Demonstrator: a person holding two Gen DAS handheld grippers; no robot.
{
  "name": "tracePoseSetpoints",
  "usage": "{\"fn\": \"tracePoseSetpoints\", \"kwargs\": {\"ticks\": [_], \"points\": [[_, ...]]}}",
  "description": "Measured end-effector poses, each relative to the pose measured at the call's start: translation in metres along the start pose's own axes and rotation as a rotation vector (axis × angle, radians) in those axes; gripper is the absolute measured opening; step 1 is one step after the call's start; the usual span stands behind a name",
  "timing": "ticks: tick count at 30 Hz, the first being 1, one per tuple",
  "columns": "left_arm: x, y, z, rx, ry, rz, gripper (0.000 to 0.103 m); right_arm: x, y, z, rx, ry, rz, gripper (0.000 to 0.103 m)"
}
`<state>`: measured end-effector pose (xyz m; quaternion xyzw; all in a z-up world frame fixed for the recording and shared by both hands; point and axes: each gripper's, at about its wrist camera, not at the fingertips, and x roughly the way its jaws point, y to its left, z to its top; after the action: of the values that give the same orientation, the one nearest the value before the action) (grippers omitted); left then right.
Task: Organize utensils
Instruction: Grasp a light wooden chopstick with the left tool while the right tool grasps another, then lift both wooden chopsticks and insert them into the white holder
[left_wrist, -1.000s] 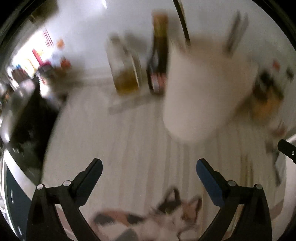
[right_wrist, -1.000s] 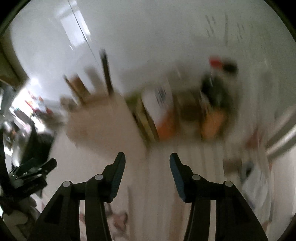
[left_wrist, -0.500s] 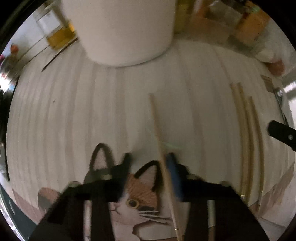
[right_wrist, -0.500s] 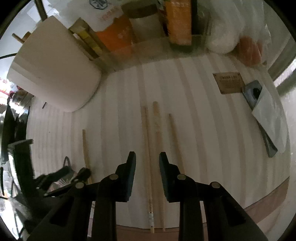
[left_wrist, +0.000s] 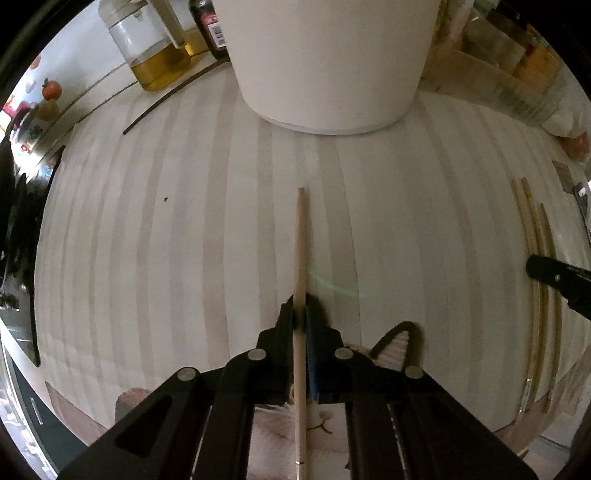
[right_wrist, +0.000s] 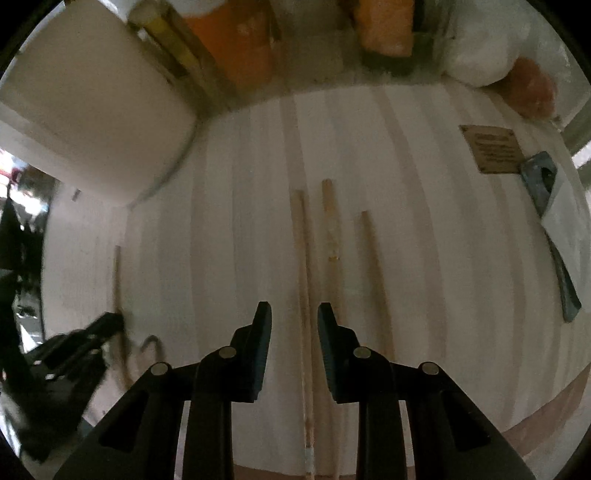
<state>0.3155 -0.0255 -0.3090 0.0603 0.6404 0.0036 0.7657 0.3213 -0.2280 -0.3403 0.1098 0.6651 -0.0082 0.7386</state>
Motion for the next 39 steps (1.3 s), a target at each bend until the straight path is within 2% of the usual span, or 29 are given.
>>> {"fn": "tracePoseSetpoints", "kwargs": {"ticks": [1,3,12,15,18,26,39], "points": [[-0.002,-0.001,-0.001,-0.004,-0.001,-0.001,0.004,-0.002,0.004,-0.001,-0.017,-0.028,-0.013,0.018],[-0.006,-0.003,0.001,-0.008,0.0,-0.007,0.004,0.001,0.01,-0.002,-0.038,-0.013,-0.031,0.007],[-0.013,-0.01,-0.001,-0.004,0.017,-0.046,0.004,0.007,0.039,-0.03,-0.131,0.066,-0.016,0.007],[-0.017,-0.009,-0.002,-0.008,0.021,-0.059,0.005,0.009,0.042,-0.026,-0.133,0.083,-0.023,0.007],[-0.004,0.006,0.001,-0.012,0.024,-0.067,0.006,0.011,0.045,-0.02,-0.136,0.102,-0.027,0.007],[-0.005,0.016,0.016,-0.014,0.028,-0.08,0.009,0.02,0.056,0.012,-0.124,0.116,-0.039,0.007],[0.005,0.012,0.009,-0.005,0.023,-0.079,0.009,0.024,0.084,0.004,-0.128,0.111,-0.061,0.007]]}}
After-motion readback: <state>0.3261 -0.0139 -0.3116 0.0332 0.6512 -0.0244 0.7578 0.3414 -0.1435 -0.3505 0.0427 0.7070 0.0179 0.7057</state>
